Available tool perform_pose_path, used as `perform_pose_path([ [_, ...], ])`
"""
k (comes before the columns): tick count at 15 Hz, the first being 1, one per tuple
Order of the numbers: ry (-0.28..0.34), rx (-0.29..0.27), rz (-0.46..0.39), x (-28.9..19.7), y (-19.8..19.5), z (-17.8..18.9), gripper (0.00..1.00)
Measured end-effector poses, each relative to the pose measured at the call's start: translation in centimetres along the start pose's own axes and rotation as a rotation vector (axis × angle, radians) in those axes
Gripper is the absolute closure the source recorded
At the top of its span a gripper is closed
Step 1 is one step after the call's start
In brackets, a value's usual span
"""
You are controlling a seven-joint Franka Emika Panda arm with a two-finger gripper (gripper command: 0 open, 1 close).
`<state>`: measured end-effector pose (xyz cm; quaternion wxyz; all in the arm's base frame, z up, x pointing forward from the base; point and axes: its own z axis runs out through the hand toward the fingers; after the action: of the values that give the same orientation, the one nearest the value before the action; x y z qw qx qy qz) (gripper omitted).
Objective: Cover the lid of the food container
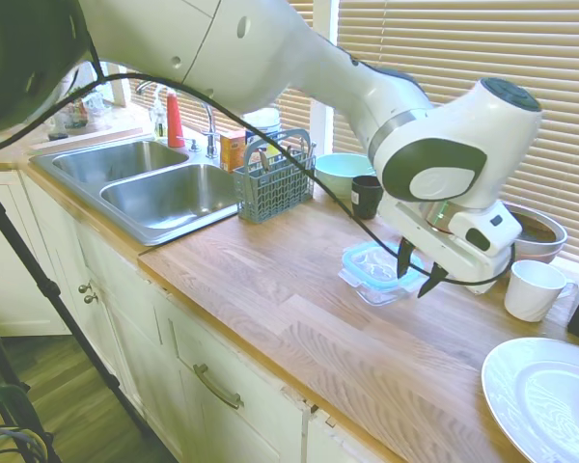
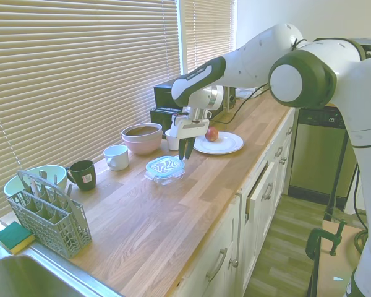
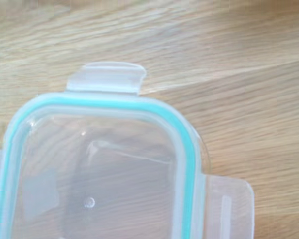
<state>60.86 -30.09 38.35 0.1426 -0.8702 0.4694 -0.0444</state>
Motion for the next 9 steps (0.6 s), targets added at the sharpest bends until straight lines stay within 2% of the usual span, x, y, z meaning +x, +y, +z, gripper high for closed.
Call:
perform_pose_path([
  [5,0.073,0.052,-0.036,-4.1,-0.6,-6.1,0.0],
  [7,0.09,0.052,-0.059,-6.6,-0.8,-8.3,0.0],
  [9,0.102,0.028,-0.092,-9.2,-1.6,-9.3,0.0],
])
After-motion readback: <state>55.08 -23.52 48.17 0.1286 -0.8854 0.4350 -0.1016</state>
